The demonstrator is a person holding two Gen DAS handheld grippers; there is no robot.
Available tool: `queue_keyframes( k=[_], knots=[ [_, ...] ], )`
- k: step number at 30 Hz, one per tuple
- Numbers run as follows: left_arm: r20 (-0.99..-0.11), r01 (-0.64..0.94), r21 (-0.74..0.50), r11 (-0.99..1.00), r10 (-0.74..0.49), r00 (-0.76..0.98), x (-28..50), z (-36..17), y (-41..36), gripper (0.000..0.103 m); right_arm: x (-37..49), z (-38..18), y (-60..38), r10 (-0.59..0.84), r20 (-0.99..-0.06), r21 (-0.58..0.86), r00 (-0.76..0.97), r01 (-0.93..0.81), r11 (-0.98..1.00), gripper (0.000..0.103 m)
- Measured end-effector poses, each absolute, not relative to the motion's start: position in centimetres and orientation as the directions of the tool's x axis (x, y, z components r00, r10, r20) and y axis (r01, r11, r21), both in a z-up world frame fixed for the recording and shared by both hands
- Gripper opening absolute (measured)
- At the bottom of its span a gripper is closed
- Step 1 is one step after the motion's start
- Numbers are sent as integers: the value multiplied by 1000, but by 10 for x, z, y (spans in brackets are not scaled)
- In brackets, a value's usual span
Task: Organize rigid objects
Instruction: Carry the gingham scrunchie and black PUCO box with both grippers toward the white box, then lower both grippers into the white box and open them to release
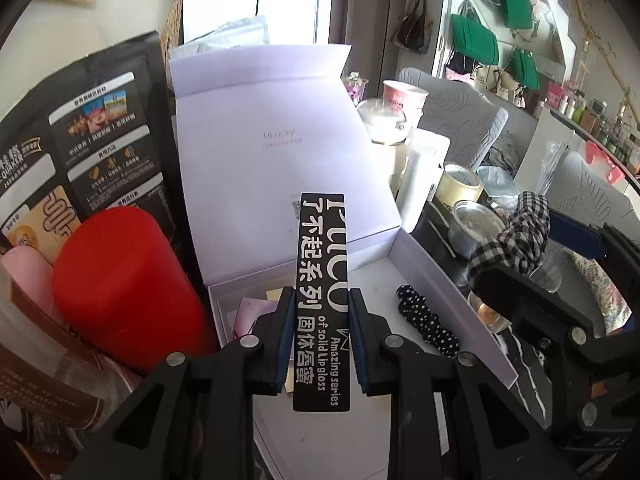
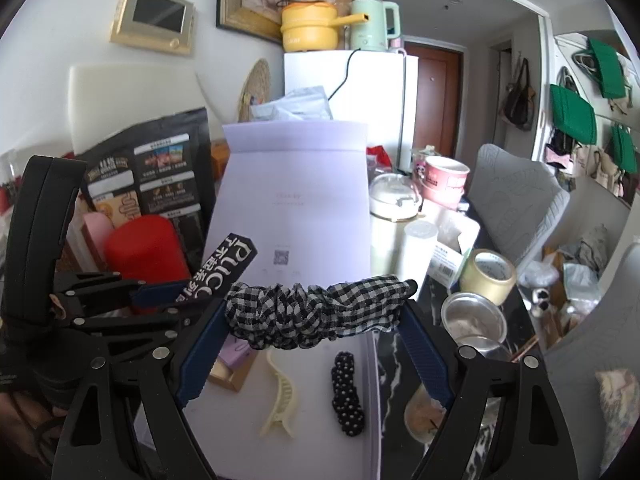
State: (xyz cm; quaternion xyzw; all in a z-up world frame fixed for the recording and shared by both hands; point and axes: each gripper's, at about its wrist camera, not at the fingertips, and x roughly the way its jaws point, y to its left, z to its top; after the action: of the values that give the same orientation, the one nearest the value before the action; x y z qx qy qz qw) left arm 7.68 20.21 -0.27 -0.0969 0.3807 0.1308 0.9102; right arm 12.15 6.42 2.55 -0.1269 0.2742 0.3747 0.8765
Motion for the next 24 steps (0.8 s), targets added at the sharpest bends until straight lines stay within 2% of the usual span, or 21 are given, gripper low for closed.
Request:
queue_keyframes(
  k=[14, 24],
  knots=[
    [-782, -323, -65, 944, 153, 604, 86, -26, 209, 25, 145, 6, 81, 560, -641, 28, 525, -713, 700, 85],
    [-816, -332, -39, 942, 161, 555, 94, -42, 211, 25, 148, -6, 86, 533, -678, 4, 507, -721, 693, 85]
  ],
)
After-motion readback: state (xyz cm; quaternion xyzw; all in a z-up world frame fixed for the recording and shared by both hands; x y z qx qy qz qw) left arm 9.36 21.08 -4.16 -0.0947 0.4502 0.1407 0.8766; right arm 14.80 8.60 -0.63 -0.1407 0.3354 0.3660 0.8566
